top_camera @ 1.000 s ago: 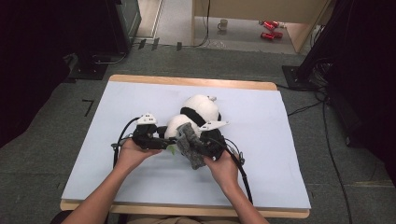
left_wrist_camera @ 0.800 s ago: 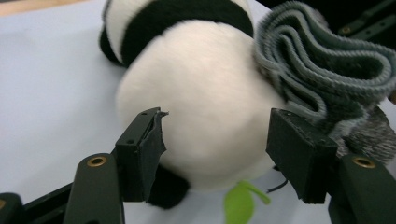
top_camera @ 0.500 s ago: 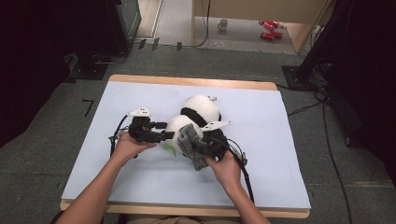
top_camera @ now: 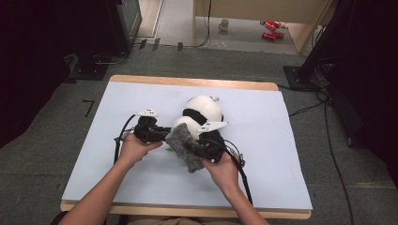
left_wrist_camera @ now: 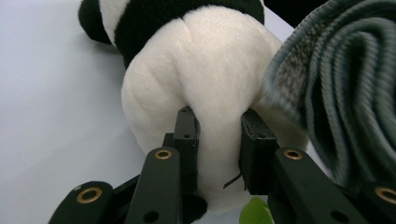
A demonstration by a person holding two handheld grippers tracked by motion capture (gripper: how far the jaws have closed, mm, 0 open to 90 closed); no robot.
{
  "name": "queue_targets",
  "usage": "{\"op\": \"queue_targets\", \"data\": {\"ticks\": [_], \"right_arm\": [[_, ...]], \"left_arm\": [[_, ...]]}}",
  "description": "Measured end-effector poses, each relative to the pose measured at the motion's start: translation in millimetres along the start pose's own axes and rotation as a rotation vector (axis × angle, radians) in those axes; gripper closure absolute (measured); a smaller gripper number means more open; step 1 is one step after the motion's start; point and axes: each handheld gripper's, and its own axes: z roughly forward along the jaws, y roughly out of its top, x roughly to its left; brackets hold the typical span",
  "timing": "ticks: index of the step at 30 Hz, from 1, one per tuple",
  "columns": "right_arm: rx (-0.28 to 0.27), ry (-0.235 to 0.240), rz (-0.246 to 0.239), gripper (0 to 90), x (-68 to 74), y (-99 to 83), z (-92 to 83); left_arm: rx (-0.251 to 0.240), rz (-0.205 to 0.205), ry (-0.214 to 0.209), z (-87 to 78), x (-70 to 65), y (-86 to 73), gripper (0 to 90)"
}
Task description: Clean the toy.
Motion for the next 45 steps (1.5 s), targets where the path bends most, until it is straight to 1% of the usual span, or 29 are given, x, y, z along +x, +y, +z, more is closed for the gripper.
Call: {"op": "queue_targets", "data": {"ticks": [2,3,5,6,9,10,17,19,23,28,32,34,35,36,37,39,43,45], "right_arm": [[-0.001,-0.010,-0.019,79.9,4.9,-0.3,5.2],[0.008,-0.030,-0.031,80.0,5.5,-1.8,9.5],[0.015,-0.044,-0.035,80.2,1.9,-6.4,15.2],[0.016,-0.041,-0.029,80.4,-0.5,-9.0,16.9],[0.010,-0.045,-0.039,80.4,-2.8,-14.1,19.5],[0.011,-0.048,-0.053,80.4,-2.6,-15.4,21.1],[0.033,-0.036,-0.071,80.5,-3.2,-24.7,29.9],[0.053,-0.037,-0.085,80.5,-2.7,-27.0,32.7],[0.117,-0.038,-0.097,80.5,-1.8,-32.8,41.8],[0.159,-0.036,-0.085,80.4,-1.8,-36.6,48.4],[0.189,-0.030,-0.081,80.4,-2.6,-38.1,51.5],[0.195,-0.029,-0.081,80.3,-1.7,-37.6,51.2],[0.193,-0.026,-0.090,80.2,0.0,-35.9,49.4],[0.196,-0.030,-0.108,80.2,1.6,-34.6,47.8],[0.200,-0.038,-0.117,80.2,2.9,-33.1,46.3],[0.191,-0.033,-0.114,80.2,4.2,-29.5,41.8],[0.140,-0.024,-0.118,80.2,8.6,-20.3,29.3],[0.121,-0.031,-0.124,80.2,10.4,-16.7,25.1]], "left_arm": [[-0.008,-0.020,-0.005,2.7,-4.2,0.3,72.1],[-0.012,-0.032,-0.012,3.7,-5.7,0.0,72.3],[-0.012,-0.034,0.001,5.2,-8.4,-0.7,72.8],[-0.013,-0.035,0.006,5.9,-9.4,-1.0,73.2],[-0.011,-0.062,0.006,6.5,-8.7,-1.2,73.3],[-0.009,-0.062,0.007,6.6,-8.7,-1.3,73.4],[-0.005,-0.060,0.016,6.8,-9.0,-2.0,73.5],[-0.007,-0.065,0.018,6.7,-8.7,-1.9,73.5],[-0.008,-0.063,0.016,6.3,-8.4,-1.7,73.4],[-0.010,-0.058,0.019,5.9,-8.8,-1.8,73.0],[-0.012,-0.047,0.026,5.8,-10.0,-1.9,72.8],[-0.017,-0.033,0.044,5.5,-11.3,-1.9,72.8],[-0.015,-0.018,0.052,5.5,-12.3,-1.8,72.8],[-0.015,-0.006,0.058,5.8,-13.7,-1.9,72.7],[-0.014,0.002,0.062,6.0,-14.5,-2.1,72.7],[-0.017,-0.003,0.062,6.3,-14.6,-2.1,72.7],[-0.015,-0.006,0.059,5.9,-13.8,-2.3,72.6],[-0.015,-0.016,0.052,5.7,-13.7,-2.1,72.6]]}}
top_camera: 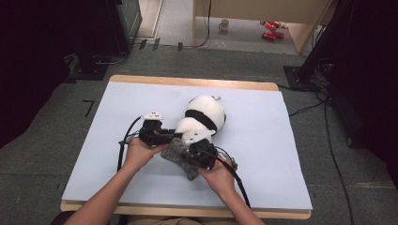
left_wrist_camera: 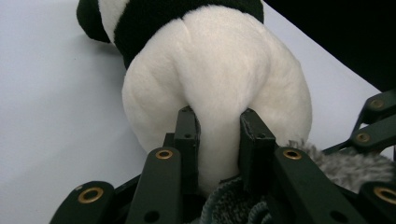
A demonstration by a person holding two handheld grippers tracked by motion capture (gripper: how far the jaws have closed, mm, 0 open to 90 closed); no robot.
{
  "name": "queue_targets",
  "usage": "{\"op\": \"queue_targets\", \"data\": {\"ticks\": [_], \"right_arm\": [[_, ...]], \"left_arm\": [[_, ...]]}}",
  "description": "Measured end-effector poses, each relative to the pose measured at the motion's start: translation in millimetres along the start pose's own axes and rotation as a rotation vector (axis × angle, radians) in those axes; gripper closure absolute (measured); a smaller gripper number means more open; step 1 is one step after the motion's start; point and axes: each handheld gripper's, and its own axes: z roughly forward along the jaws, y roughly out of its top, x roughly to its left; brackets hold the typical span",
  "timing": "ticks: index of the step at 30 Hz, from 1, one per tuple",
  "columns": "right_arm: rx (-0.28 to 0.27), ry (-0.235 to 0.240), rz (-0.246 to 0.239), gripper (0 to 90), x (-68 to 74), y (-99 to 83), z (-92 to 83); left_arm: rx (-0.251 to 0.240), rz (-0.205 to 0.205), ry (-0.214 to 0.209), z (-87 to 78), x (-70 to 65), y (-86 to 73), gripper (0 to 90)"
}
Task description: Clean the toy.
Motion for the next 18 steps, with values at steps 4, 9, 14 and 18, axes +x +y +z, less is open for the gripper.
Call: {"op": "queue_targets", "data": {"ticks": [4,9,14,18], "right_arm": [[-0.030,-0.037,0.005,80.3,-1.8,-0.1,3.1],[-0.033,-0.074,-0.028,80.9,-1.8,-3.8,12.4],[-0.009,-0.078,-0.039,81.2,-2.8,-12.5,20.4],[0.031,-0.072,-0.030,81.2,-4.8,-18.1,26.7]], "left_arm": [[0.002,-0.002,0.001,0.8,-2.0,0.2,72.7],[0.007,-0.015,0.003,1.2,-0.6,-0.3,72.8],[0.016,-0.007,0.003,1.6,-1.4,-0.1,72.7],[0.016,-0.011,0.003,1.0,0.2,0.2,72.4]]}}
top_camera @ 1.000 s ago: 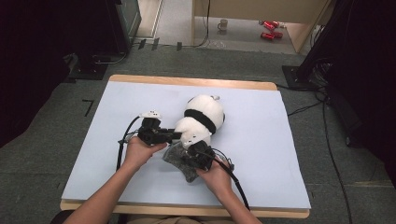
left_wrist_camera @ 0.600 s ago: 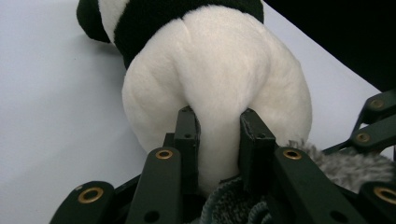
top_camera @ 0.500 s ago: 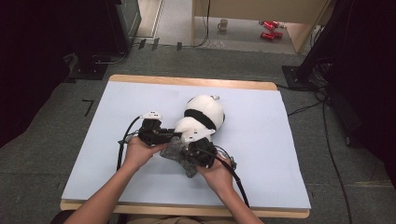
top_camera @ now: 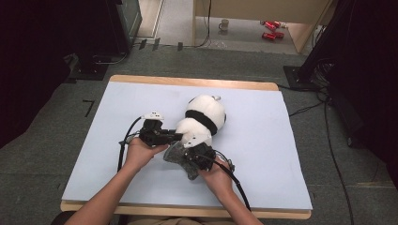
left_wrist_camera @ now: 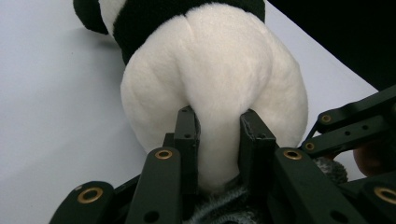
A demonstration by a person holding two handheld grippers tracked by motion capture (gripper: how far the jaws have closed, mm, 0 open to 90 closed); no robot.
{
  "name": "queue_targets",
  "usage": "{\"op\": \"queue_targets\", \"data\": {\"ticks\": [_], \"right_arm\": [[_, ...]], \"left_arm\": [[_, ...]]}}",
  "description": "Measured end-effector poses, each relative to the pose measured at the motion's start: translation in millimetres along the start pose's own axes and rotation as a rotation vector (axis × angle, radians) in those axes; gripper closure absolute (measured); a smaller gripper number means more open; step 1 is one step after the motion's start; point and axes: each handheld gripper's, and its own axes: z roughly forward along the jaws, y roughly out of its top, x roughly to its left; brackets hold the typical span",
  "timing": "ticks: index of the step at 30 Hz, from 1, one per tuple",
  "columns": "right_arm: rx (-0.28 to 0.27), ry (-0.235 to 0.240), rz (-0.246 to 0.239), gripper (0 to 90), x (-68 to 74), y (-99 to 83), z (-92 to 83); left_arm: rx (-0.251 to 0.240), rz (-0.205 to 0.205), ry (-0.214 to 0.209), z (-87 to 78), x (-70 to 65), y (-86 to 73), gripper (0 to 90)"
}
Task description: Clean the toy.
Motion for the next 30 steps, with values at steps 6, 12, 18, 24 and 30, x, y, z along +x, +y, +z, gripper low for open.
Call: {"op": "queue_targets", "data": {"ticks": [6,12,18,24,30], "right_arm": [[0.050,0.003,0.001,81.1,-3.4,-3.0,4.1],[0.093,0.106,0.099,80.8,-17.2,-3.1,2.7],[0.056,0.148,0.099,80.8,-19.7,6.9,-17.8],[-0.035,0.147,0.132,80.4,-29.6,17.4,-46.3],[-0.078,0.114,0.173,80.3,-46.5,17.9,-66.5]], "left_arm": [[0.000,-0.002,0.002,-1.2,3.1,1.0,72.2],[-0.005,0.005,0.014,-2.5,5.9,1.2,72.3],[-0.023,-0.009,0.003,-5.0,10.2,0.9,72.3],[-0.015,0.003,-0.006,-6.8,11.6,1.8,72.6],[-0.015,0.032,0.007,-6.3,10.1,1.0,71.8]]}}
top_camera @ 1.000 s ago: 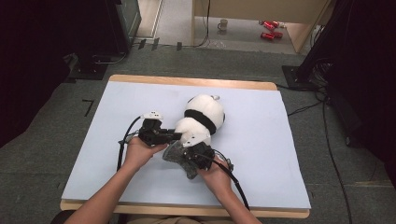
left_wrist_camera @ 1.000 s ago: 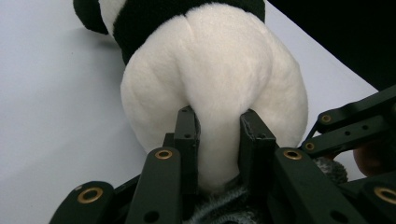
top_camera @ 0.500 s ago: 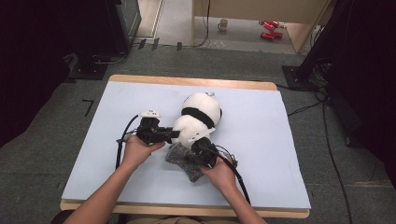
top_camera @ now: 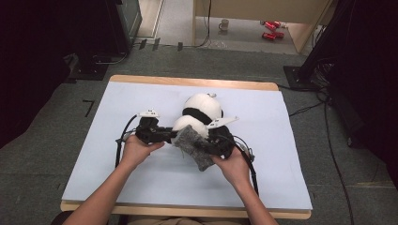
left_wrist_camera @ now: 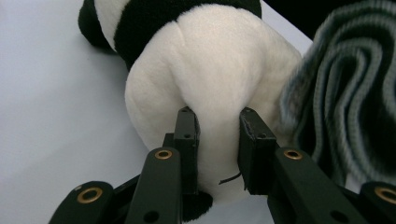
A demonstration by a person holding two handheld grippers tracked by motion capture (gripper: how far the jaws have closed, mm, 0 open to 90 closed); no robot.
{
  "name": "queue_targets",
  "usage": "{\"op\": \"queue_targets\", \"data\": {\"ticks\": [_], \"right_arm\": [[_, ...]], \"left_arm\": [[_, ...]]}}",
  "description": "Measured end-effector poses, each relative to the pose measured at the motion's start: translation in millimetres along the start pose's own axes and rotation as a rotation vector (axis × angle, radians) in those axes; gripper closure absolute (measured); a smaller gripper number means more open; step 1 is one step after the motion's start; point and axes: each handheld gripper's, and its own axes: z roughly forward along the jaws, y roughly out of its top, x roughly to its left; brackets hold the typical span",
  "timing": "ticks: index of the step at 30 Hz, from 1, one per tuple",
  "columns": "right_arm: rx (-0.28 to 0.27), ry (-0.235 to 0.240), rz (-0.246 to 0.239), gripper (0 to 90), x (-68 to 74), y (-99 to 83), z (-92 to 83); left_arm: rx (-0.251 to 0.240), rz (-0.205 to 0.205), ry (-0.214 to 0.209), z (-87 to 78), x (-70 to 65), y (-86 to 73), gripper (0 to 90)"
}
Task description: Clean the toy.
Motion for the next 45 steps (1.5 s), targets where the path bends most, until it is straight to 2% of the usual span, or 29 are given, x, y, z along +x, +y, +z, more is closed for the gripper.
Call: {"op": "queue_targets", "data": {"ticks": [2,7,12,15,20,23,25,28,31,32,34,35,42,45], "right_arm": [[-0.009,-0.012,0.009,80.1,-5.0,0.5,-5.5],[-0.024,-0.078,0.021,79.3,-17.2,1.6,-21.0],[-0.040,-0.144,0.062,78.9,-35.4,-2.5,-33.8],[-0.035,-0.199,0.077,77.8,-48.3,-7.9,-39.6],[-0.027,-0.235,0.107,76.7,-66.5,-19.4,-40.1],[-0.013,-0.236,0.136,76.7,-76.9,-27.4,-36.3],[0.006,-0.248,0.156,76.7,-84.0,-32.9,-34.0],[0.014,-0.269,0.178,76.7,-91.8,-38.0,-34.5],[0.011,-0.277,0.191,76.7,-97.1,-41.5,-35.6],[0.009,-0.278,0.195,76.7,-99.4,-42.8,-35.7],[0.007,-0.277,0.208,76.7,-102.5,-44.2,-35.9],[0.007,-0.275,0.217,76.7,-103.7,-44.7,-36.0],[0.004,-0.297,0.232,76.7,-111.9,-47.5,-36.6],[-0.002,-0.305,0.252,76.6,-117.4,-50.3,-35.3]], "left_arm": [[0.000,0.028,0.016,0.2,-1.1,-0.5,71.2],[0.006,0.043,0.032,-0.6,1.7,-1.7,70.1],[0.000,0.016,0.026,-1.1,6.4,-3.7,68.0],[-0.011,0.029,0.030,-1.2,6.0,-4.9,65.7],[-0.011,0.035,0.041,-3.0,8.5,-5.8,64.2],[-0.001,0.027,0.046,-4.2,9.3,-5.0,66.6],[-0.005,0.022,0.035,-4.4,8.9,-3.0,73.1],[-0.034,0.051,0.033,-3.1,4.3,-1.4,80.4],[-0.054,0.085,0.050,-5.1,0.6,0.4,83.3],[-0.064,0.082,0.053,-6.5,1.2,0.5,83.8],[-0.086,0.082,0.067,-13.0,4.5,1.1,84.3],[-0.090,0.075,0.059,-16.5,7.2,1.6,84.5],[-0.150,0.051,0.091,-40.5,22.5,0.5,84.5],[-0.137,0.044,0.097,-48.2,30.7,-1.1,84.2]]}}
